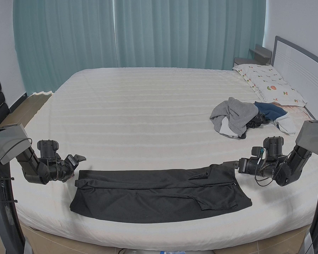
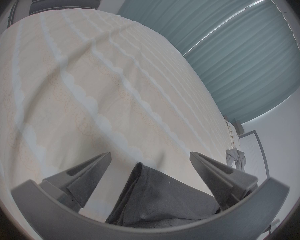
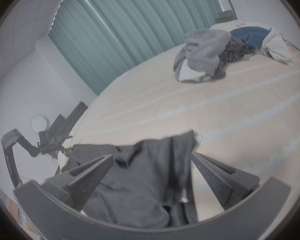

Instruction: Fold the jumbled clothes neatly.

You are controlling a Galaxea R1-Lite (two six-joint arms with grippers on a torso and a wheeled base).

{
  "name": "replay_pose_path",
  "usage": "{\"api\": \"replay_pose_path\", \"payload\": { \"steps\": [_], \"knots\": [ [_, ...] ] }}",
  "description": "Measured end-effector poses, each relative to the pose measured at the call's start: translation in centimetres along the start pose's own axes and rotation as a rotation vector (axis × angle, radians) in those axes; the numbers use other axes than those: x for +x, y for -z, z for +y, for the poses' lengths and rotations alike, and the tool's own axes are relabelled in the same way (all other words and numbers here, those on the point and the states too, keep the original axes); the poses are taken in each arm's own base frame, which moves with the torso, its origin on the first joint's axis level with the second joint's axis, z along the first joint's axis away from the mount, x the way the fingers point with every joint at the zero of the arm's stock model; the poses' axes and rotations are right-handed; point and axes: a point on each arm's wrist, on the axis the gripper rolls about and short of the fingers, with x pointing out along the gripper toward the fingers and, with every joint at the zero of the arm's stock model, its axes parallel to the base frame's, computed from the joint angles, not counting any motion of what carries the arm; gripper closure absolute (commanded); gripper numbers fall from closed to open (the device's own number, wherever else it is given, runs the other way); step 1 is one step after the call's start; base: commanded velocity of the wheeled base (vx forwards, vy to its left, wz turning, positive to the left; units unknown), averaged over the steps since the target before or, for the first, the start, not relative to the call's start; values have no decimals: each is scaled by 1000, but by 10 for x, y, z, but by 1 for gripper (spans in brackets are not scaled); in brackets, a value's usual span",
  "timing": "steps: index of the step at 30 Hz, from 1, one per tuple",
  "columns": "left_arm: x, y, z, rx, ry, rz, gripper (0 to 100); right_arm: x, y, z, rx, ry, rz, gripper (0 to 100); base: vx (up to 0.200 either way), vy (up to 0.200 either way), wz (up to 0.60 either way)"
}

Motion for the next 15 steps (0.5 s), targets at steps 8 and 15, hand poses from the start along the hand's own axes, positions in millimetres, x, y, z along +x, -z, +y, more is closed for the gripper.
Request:
{"api": "replay_pose_path", "payload": {
  "steps": [8,15],
  "knots": [
    [0,0,0,1,0,0,0,22,-6,46,22,-21,15,0,0,0,0],
    [0,0,0,2,-1,1,0,41,8,73,106,-45,100,0,0,0,0]
  ]
}}
